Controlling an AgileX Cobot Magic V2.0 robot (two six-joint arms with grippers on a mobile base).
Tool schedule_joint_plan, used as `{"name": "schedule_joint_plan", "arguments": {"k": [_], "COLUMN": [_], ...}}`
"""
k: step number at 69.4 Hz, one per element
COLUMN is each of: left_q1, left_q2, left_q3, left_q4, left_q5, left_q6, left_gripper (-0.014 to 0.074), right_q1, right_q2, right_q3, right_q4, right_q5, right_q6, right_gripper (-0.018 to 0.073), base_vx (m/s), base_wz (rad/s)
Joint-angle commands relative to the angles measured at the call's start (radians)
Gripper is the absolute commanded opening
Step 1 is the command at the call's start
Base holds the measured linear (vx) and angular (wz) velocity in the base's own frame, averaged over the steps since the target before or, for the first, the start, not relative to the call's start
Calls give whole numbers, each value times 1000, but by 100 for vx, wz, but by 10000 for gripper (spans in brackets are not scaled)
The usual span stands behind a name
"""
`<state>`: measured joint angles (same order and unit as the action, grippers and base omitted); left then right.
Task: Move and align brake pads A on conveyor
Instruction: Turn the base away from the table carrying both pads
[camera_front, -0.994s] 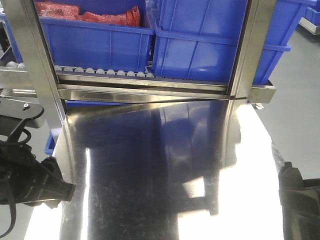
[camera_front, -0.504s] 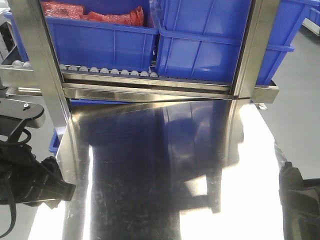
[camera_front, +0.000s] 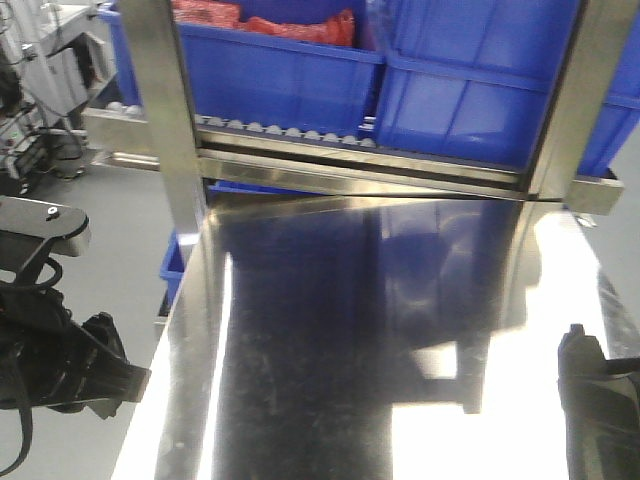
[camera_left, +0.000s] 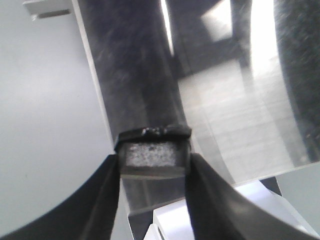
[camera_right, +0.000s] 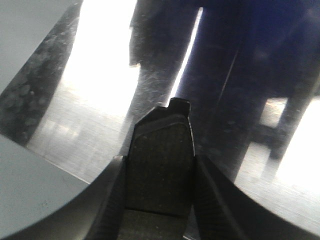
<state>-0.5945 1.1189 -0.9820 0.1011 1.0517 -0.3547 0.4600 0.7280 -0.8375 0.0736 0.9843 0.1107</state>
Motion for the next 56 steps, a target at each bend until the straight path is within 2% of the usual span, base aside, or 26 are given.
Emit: {"name": "schedule_joint_plan", "arguments": {"k": [1, 56], "left_q1": [-4, -4], "left_q2": [-21, -21], "left_q3": [-29, -29], "left_q4": [10, 10], "left_q5": [-47, -47], "left_q6": [-1, -1], "left_gripper": [-6, -6], "right_q1": [-1, -1], "right_q2": [-3, -3], "right_q3": [-28, -28], "right_q4": [4, 4], "right_q5": [-68, -68], "right_q6": [-9, -9], "right_gripper": [-10, -10], "base_vx": [-9, -15], "base_wz": [35, 41]}}
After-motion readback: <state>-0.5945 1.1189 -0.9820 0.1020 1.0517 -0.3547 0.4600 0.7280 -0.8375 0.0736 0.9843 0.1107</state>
